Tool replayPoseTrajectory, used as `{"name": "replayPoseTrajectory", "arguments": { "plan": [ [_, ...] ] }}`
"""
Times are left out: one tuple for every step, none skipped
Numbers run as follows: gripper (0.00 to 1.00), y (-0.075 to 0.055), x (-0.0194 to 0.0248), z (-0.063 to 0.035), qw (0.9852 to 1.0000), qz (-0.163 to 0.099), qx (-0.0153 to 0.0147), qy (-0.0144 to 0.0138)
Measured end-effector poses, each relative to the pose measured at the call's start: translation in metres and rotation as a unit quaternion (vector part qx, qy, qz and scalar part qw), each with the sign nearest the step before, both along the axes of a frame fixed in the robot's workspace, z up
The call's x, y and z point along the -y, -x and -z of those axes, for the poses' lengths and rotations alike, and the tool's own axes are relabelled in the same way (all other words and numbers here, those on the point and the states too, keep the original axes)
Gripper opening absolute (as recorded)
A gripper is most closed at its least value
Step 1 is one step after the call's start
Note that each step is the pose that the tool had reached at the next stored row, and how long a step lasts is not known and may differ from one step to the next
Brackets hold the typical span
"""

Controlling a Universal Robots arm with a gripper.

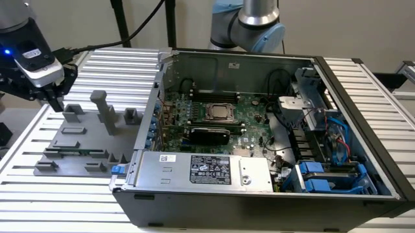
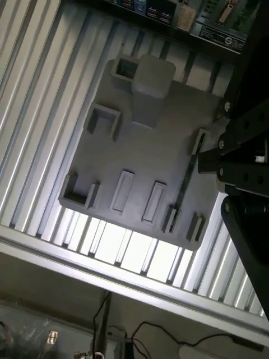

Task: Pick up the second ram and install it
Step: 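Pick up the second ram and move it above second insertion slot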

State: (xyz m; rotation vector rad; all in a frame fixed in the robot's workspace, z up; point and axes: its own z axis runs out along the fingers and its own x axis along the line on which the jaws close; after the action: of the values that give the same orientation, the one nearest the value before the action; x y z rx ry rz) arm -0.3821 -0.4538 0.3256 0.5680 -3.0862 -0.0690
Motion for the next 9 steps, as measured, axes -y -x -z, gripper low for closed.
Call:
{"name": "replayPoseTrajectory", "arguments": {
  "plan": [
    [0.0,0.0,0.0,0.0008,1.0,-0.009,0.0,0.0],
    [0.0,0.0,0.0,0.0016,0.9998,-0.018,0.0,0.0],
    [0.0,0.0,0.0,0.0024,0.9996,-0.027,0.0,0.0],
    [0.0,0.0,0.0,0.0032,0.9993,-0.036,0.0,0.0],
    [0.0,0.0,0.0,0.004,0.999,-0.046,0.0,0.0],
    [0.0,0.0,0.0,0.0048,0.9985,-0.055,0.0,0.0],
    [0.0,0.0,0.0,0.0055,0.998,-0.064,0.0,0.0],
    [0.0,0.0,0.0,0.0063,0.9974,-0.073,-0.0001,0.0],
    [0.0,0.0,0.0,0.0071,0.9967,-0.082,0.0,0.0]
  ]
}}
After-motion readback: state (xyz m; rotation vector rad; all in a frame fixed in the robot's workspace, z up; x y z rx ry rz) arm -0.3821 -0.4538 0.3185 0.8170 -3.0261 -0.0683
